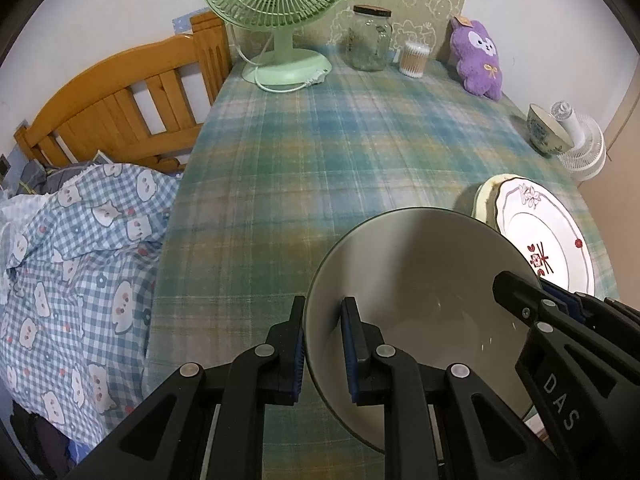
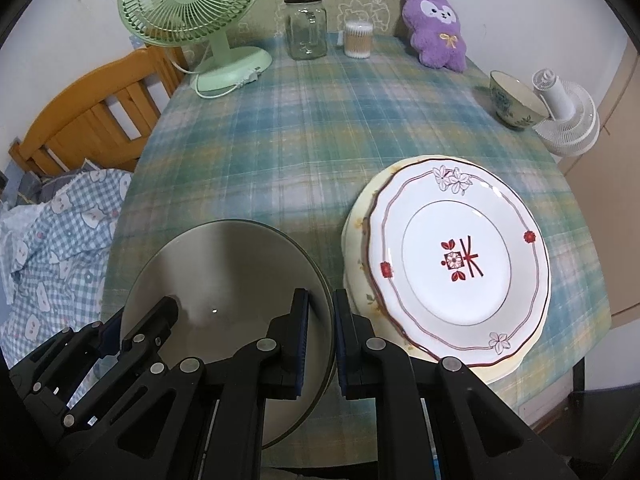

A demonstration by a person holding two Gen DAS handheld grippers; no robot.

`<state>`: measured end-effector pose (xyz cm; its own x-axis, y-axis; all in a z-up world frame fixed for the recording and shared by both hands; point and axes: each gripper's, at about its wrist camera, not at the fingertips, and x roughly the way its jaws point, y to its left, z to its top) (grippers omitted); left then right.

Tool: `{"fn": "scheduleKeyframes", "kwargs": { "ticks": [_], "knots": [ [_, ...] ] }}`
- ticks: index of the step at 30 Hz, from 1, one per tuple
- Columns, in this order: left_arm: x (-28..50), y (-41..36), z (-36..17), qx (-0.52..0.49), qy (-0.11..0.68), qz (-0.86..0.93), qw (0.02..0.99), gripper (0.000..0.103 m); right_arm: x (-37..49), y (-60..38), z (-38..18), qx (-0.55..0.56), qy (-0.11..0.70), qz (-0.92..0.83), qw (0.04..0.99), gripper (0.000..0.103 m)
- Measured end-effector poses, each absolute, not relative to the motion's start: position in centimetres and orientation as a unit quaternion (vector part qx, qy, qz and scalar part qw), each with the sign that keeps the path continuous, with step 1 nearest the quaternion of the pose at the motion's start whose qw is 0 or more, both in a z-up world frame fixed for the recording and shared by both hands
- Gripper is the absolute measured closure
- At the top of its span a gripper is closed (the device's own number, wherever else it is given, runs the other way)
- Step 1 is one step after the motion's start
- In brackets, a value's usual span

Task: Organize plates and bowls
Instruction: 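Lower the second bowl onto the first bowl and open both grippers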

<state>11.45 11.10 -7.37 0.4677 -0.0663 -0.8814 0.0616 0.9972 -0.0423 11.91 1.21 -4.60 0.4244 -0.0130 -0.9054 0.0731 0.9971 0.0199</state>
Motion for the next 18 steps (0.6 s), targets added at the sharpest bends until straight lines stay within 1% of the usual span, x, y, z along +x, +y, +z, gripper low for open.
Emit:
{"fn": "scheduleKeyframes", "kwargs": {
  "ticks": [11,12,13,15,16,18],
  "knots": [
    [11.6,10.6,-7.7,-0.001,0.517,-0.042,0.855,0.088,12.0,1.2,-4.8,0.022,0.536,-0.026,0.843,0.087],
    [11.6,10.6,-7.7,-0.005,0.519,-0.045,0.854,0.082,12.0,1.0,-4.8,0.025,0.537,-0.022,0.843,0.087],
    [11.6,10.8,-7.6,-0.012,0.519,-0.049,0.854,0.079,12.0,0.9,-4.6,0.030,0.538,-0.014,0.842,0.087],
    [11.4,10.9,-7.1,-0.012,0.512,-0.052,0.857,0.069,12.1,0.8,-4.4,0.032,0.542,-0.007,0.840,0.087],
    [11.4,10.7,-6.8,-0.004,0.508,-0.052,0.860,0.067,12.1,0.8,-4.2,0.031,0.541,-0.008,0.840,0.087],
    [11.3,10.5,-6.4,0.003,0.504,-0.061,0.861,0.058,12.0,0.7,-3.8,0.030,0.537,-0.008,0.843,0.087]
  ]
}}
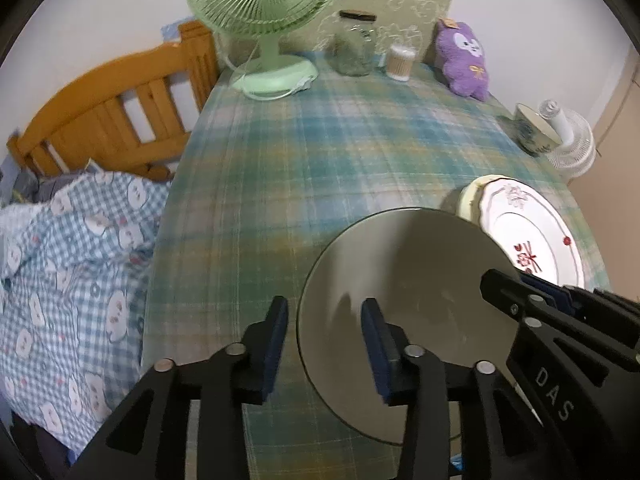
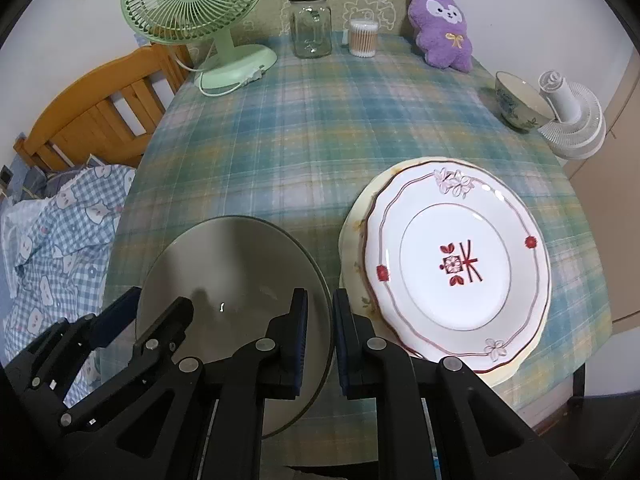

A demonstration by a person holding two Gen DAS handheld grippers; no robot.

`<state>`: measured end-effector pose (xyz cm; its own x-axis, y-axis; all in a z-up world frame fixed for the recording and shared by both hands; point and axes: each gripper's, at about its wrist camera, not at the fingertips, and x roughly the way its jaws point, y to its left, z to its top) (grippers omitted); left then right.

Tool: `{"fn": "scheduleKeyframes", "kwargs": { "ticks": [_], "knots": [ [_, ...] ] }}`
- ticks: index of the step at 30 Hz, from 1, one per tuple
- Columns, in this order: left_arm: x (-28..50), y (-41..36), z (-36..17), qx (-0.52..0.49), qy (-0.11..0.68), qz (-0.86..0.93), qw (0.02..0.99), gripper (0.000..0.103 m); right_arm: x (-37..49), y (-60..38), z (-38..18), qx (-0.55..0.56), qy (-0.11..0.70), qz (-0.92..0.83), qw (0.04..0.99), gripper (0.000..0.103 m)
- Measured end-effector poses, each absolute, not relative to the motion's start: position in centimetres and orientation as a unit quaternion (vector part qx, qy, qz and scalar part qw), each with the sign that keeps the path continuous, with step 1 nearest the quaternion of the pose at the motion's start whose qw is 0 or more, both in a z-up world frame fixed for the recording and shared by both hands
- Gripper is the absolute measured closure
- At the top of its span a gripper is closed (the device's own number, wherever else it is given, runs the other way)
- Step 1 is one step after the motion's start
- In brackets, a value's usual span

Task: Organize plates and bowls
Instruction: 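Lower the second bowl onto the first bowl and open both grippers, then move both grippers to the cream bowl beside the white fan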

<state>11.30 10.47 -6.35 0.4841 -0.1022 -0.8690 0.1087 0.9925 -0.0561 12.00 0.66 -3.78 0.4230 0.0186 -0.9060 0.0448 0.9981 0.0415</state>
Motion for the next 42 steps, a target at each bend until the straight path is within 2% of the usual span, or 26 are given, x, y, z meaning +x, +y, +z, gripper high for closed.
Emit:
{"fn": "scheduleKeyframes", "kwargs": {
  "ticks": [1,2,3,4,5,6,11,13,17,19,23,30,42],
  "knots": [
    [11.3,10.4,-6.2,0.005,0.504,-0.063,0.861,0.054,12.0,0.6,-3.4,0.029,0.535,-0.008,0.844,0.087],
    [11.3,10.4,-6.0,0.008,0.503,-0.065,0.862,0.046,11.9,0.5,-3.0,0.030,0.532,-0.006,0.846,0.086],
    [11.2,10.4,-5.7,0.010,0.500,-0.067,0.863,0.040,11.9,0.5,-2.8,0.031,0.530,-0.005,0.847,0.079],
    [11.2,10.3,-5.4,0.011,0.496,-0.070,0.865,0.039,11.8,0.4,-2.2,0.035,0.524,-0.002,0.851,0.064],
    [11.2,10.3,-5.1,0.011,0.493,-0.072,0.867,0.037,11.6,0.3,-1.9,0.038,0.519,-0.001,0.854,0.055],
    [11.2,10.3,-4.8,0.008,0.490,-0.075,0.868,0.035,11.4,0.1,-1.2,0.044,0.508,0.000,0.860,0.042],
    [11.3,10.1,-2.4,-0.005,0.473,-0.080,0.878,0.028,11.2,-0.2,1.3,0.046,0.483,0.002,0.875,0.040],
    [11.5,9.7,-1.4,-0.006,0.465,-0.080,0.882,0.027,11.3,-0.6,2.4,0.049,0.470,0.001,0.881,0.033],
    [11.7,9.0,0.1,-0.006,0.450,-0.078,0.890,0.025,11.7,-1.6,4.1,0.047,0.452,0.002,0.891,0.026],
    [11.9,8.5,0.7,-0.013,0.447,-0.079,0.891,0.023,12.0,-2.2,4.7,0.047,0.446,0.014,0.893,0.016],
    [12.3,7.1,1.7,-0.011,0.431,-0.075,0.899,0.018,12.3,-3.4,5.6,0.040,0.429,0.023,0.902,0.012],
    [13.3,3.8,2.8,-0.005,0.421,-0.050,0.906,0.015,13.8,-7.0,6.4,0.033,0.423,0.028,0.905,0.012],
    [15.4,-3.2,4.2,-0.023,0.420,-0.040,0.907,0.015,16.6,-14.2,7.7,0.014,0.429,0.066,0.901,0.012]
  ]
}}
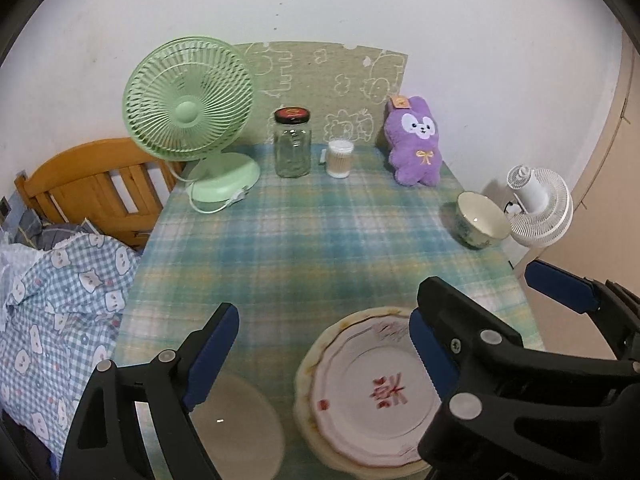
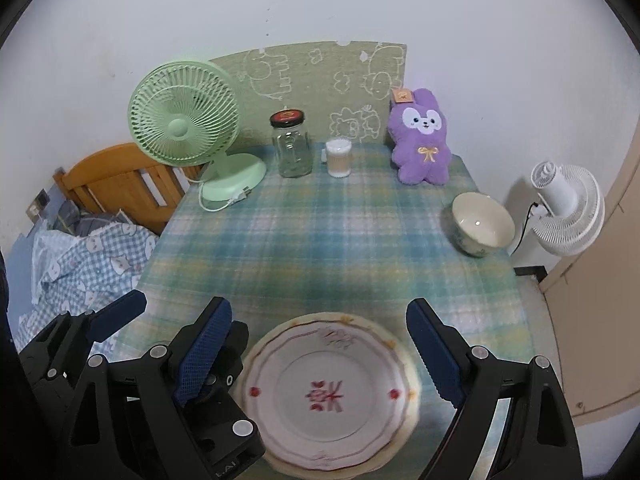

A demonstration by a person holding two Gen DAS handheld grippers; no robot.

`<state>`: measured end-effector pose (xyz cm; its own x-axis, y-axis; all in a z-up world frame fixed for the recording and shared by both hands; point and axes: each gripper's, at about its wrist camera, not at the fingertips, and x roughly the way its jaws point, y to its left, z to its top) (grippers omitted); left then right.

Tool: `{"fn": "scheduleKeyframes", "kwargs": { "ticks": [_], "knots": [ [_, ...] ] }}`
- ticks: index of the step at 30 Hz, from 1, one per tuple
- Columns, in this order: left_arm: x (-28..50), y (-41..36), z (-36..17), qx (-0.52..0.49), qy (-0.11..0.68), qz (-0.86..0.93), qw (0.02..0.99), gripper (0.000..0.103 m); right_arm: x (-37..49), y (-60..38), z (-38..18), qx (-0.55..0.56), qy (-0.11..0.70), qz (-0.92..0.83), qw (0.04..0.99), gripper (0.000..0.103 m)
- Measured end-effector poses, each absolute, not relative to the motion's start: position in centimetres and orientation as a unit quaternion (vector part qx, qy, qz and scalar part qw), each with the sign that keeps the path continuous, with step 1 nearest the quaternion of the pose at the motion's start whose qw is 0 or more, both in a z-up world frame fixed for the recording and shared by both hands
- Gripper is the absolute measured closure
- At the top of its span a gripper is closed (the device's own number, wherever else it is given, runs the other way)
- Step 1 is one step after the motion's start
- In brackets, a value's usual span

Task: Organize plates and bowls
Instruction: 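Move both grippers to the cream bowl beside the white fan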

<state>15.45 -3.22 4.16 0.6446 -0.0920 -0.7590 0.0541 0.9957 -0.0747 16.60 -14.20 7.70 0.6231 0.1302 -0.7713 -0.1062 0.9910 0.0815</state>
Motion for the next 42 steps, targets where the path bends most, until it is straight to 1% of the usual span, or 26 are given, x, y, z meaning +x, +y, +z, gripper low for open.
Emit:
{"fn": "scheduleKeyframes", "kwargs": {
  "ticks": [8,24,29,32,41,42],
  "knots": [
    [17.6,-8.0,4.6,-0.026,0.418,-0.030,0.908,0.015,19.0,-18.9,8.1,0.001,0.429,0.067,0.901,0.012],
    [22.3,-16.7,4.5,-0.015,0.411,-0.029,0.911,0.015,23.5,-27.9,7.8,0.022,0.417,0.061,0.906,0.012],
    [24.0,-18.8,4.2,-0.011,0.415,-0.027,0.909,0.015,25.3,-30.4,7.2,0.029,0.420,0.059,0.905,0.012],
    [25.2,-20.1,3.8,-0.008,0.419,-0.028,0.907,0.019,26.5,-32.1,6.7,0.040,0.420,0.049,0.905,0.012],
    [29.6,-24.5,2.1,0.003,0.423,-0.042,0.905,0.019,30.3,-36.6,4.9,0.047,0.419,0.023,0.906,0.013],
    [30.0,-24.8,1.9,0.005,0.423,-0.043,0.905,0.020,30.7,-37.0,4.6,0.048,0.420,0.023,0.906,0.015]
  ]
}}
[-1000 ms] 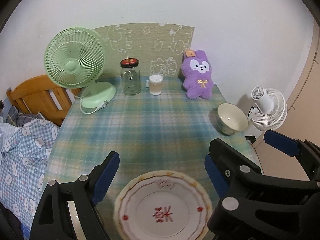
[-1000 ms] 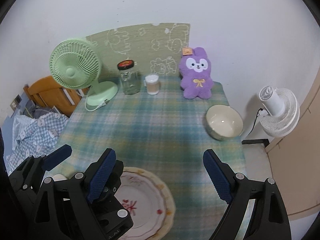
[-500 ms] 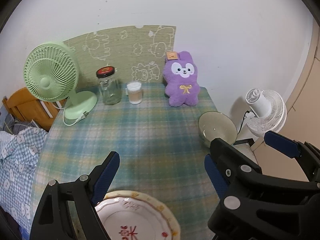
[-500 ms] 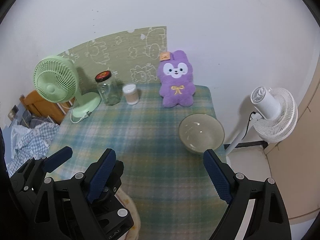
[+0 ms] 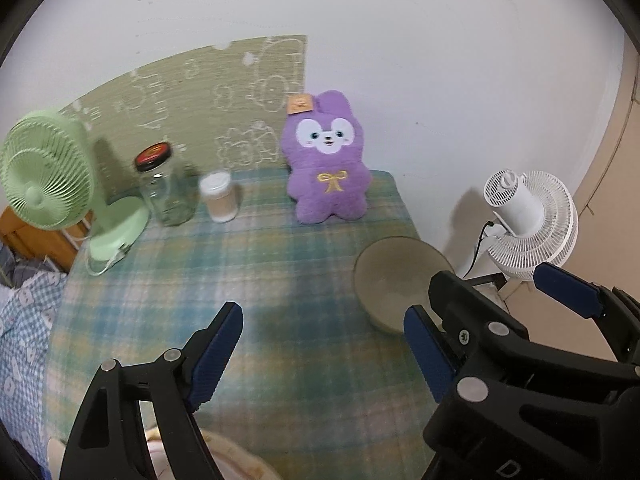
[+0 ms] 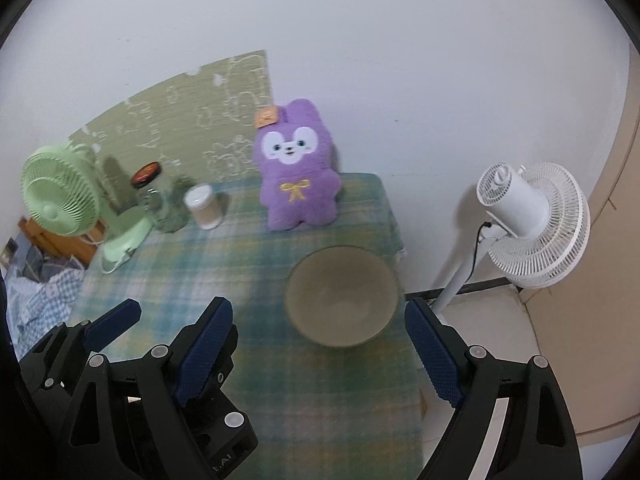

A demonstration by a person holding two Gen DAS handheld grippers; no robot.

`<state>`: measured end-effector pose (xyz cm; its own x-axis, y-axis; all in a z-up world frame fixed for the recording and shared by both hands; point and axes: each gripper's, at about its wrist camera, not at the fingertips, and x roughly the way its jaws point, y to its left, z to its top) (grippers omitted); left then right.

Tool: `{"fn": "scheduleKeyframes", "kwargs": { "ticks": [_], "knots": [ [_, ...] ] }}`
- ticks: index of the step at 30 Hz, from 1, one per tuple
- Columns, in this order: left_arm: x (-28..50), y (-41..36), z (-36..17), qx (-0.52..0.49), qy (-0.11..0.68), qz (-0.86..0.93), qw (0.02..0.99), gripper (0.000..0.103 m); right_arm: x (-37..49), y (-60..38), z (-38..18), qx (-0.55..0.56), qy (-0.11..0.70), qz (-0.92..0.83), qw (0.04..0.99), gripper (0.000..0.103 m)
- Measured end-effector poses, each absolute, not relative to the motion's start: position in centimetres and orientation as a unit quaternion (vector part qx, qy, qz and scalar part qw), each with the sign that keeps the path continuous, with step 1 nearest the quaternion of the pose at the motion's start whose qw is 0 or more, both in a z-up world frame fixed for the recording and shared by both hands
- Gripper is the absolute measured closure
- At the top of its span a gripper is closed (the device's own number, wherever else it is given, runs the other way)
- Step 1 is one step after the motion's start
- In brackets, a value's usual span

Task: Organize plates and bowls
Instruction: 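Move both grippers to the cream bowl beside the white fan, then close both grippers on the cream bowl's rim, then lift the bowl and carry it back toward the plate stack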

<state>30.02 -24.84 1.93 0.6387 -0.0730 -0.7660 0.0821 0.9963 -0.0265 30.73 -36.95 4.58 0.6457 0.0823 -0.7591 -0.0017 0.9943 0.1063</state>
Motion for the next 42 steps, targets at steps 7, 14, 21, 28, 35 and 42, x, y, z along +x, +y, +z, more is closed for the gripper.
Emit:
{"fn": "scheduleKeyframes", "kwargs": {
  "ticks": [7,14,21,28,35,42],
  "knots": [
    [33.0,-27.0,-0.5,0.013,0.438,-0.030,0.899,0.024,33.8,-39.4,1.8,0.057,0.432,0.014,0.900,0.019],
    [35.3,-28.2,-3.7,0.018,0.452,-0.017,0.892,0.035,36.2,-40.9,-1.9,0.072,0.448,0.003,0.891,0.020],
    [37.4,-28.7,-6.6,0.013,0.468,-0.019,0.883,0.051,37.9,-41.3,-4.6,0.077,0.464,-0.002,0.882,0.028],
    [38.2,-29.4,-8.4,0.020,0.477,-0.026,0.878,0.065,39.1,-41.9,-6.7,0.082,0.480,-0.004,0.873,0.043],
    [38.9,-29.9,-9.6,0.021,0.490,-0.028,0.871,0.082,40.0,-42.4,-7.9,0.082,0.491,-0.006,0.867,0.057],
    [39.5,-29.9,-10.1,0.026,0.485,-0.021,0.874,0.086,40.9,-42.5,-8.8,0.079,0.498,-0.004,0.864,0.070]
  ]
}}
